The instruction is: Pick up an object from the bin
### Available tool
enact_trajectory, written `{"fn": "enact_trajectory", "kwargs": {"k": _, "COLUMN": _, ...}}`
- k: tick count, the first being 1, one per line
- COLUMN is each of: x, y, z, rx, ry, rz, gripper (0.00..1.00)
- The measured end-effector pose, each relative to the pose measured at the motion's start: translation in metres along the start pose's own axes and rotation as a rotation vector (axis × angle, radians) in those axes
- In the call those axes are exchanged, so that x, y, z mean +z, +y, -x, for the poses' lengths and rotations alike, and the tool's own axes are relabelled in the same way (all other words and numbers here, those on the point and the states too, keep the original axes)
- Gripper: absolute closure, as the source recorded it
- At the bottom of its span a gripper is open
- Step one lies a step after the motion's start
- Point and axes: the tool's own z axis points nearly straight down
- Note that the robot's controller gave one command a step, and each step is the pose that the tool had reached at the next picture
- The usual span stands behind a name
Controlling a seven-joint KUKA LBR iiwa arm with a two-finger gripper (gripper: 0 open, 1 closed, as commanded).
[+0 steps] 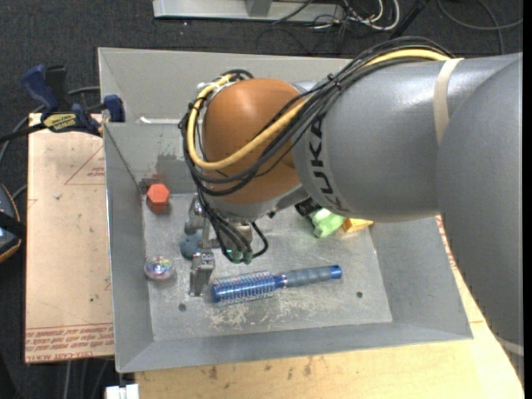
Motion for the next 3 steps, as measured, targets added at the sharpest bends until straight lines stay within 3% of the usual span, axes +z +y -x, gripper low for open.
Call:
{"fn": "enact_trajectory", "kwargs": {"k": 1, "x": 0.081, "y": -0.063, "z": 0.001, "rx": -0.109, "ry": 0.000, "rz": -0.004, "gripper": 0.00}}
{"fn": "enact_trajectory", "kwargs": {"k": 2, "x": 0.121, "y": -0.092, "z": -0.013, "rx": -0.116, "ry": -0.010, "rz": 0.002, "gripper": 0.00}}
{"fn": "enact_trajectory", "kwargs": {"k": 3, "x": 0.118, "y": -0.090, "z": -0.011, "rx": -0.117, "ry": -0.015, "rz": 0.004, "gripper": 1.00}}
